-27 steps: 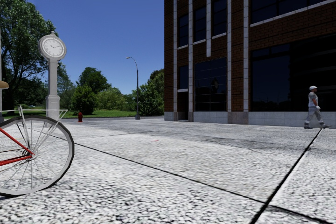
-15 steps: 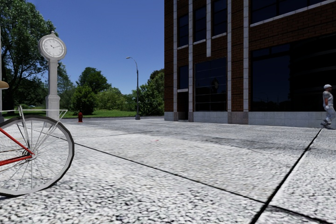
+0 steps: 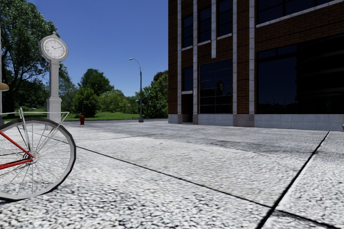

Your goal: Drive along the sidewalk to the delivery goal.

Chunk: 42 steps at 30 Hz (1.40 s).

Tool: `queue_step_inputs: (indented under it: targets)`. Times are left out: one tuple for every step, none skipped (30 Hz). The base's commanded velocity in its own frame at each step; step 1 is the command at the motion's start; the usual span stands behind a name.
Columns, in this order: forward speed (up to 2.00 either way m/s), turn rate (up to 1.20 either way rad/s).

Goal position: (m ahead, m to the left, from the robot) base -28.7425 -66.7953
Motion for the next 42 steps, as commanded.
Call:
queue_step_inputs:
  targets:
    - [0.0,0.0]
    - [0.0,0.0]
    - [0.0,0.0]
    - [0.0,-0.02]
    - [0.0,-0.02]
    - [0.0,-0.13]
    - [0.0,-0.22]
    - [0.0,-0.34]
    - [0.0,-0.34]
    - [0.0,-0.54]
    - [0.12,-0.62]
    - [0.12,-0.62]
    - [0.76,-0.63]
    - [0.9,-0.64]
    - [0.94,-0.64]
    - [0.94,-0.64]
    - [0.94,-0.64]
    - [0.95,-0.64]
    - [0.95,-0.64]
    - [0.95,-0.64]
    - [0.95,-0.64]
    - [0.98,-0.64]
    - [1.04,-0.64]
    - [1.04,-0.64]
    - [1.2,-0.64]
    - [1.38,-0.64]
    - [1.43,-0.64]
    - [1.43,-0.64]
    - [1.44,-0.64]
    - [1.45,-0.64]
    - [1.45,-0.64]
    - [1.45,-0.64]
    - [1.45,-0.64]
    - [1.46,-0.64]
    - [1.46,-0.64]
    - [1.46,-0.64]
    - [1.46,-0.64]
    - [1.46,-0.64]
    - [1.46,-0.64]
    - [1.46,-0.64]
    - [1.46,-0.64]
    - [1.46,-0.64]
